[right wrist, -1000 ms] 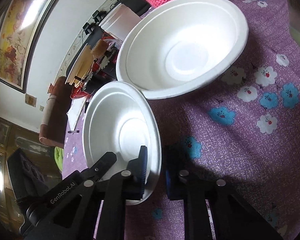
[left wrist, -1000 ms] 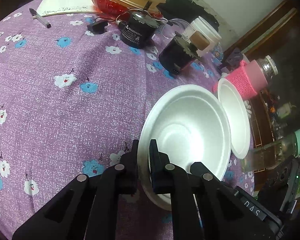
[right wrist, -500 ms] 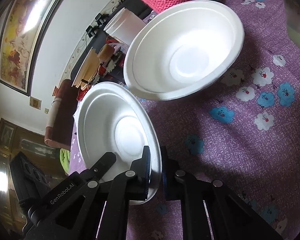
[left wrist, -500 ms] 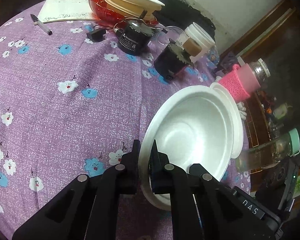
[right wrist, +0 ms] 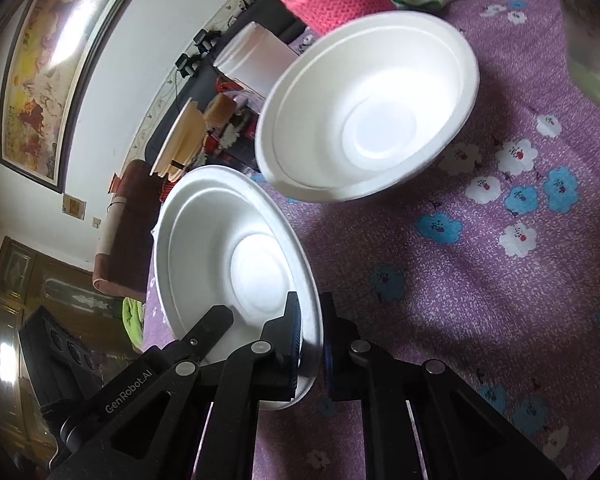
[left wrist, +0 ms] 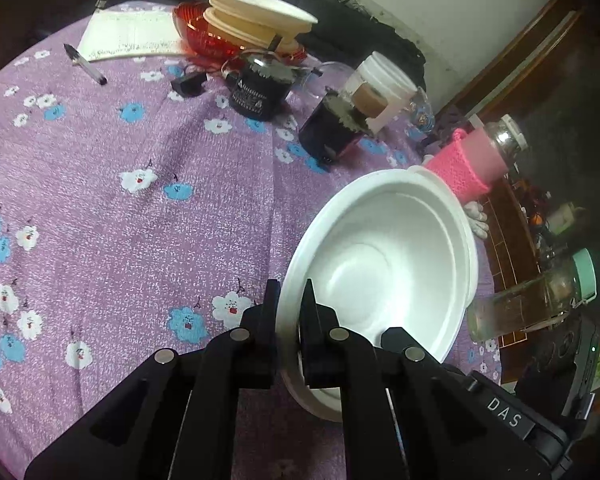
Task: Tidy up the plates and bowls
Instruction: 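Lift the white foam bowl with both grippers and carry it to the stack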
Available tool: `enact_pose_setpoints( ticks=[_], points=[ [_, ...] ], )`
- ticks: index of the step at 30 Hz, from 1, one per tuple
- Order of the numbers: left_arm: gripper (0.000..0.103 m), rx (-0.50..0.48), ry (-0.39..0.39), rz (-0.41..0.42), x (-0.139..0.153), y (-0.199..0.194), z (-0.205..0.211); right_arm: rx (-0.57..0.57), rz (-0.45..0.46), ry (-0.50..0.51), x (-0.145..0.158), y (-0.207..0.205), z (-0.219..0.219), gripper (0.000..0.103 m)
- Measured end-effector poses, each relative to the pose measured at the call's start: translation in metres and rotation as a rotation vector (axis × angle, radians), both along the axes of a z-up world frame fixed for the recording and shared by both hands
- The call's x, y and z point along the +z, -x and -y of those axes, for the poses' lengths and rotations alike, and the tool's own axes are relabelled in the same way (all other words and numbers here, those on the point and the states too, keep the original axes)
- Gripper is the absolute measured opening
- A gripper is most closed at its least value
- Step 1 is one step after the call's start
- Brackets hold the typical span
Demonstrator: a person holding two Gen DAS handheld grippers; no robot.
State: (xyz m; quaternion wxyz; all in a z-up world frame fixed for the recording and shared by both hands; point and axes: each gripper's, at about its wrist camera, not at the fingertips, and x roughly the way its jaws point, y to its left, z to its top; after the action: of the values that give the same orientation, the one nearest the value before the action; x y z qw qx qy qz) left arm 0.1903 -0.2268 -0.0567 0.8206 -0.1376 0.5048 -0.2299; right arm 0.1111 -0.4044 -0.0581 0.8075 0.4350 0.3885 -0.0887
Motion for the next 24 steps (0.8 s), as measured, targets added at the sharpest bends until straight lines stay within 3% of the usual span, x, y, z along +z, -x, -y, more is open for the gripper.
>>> enact_pose_setpoints(
  ticks=[24],
  points=[
    [0.006,0.018,-0.009,0.048,0.013,0.016,-0.006,0.008,0.034,0.001,0.007,0.01,-0.007,0.009]
  ],
)
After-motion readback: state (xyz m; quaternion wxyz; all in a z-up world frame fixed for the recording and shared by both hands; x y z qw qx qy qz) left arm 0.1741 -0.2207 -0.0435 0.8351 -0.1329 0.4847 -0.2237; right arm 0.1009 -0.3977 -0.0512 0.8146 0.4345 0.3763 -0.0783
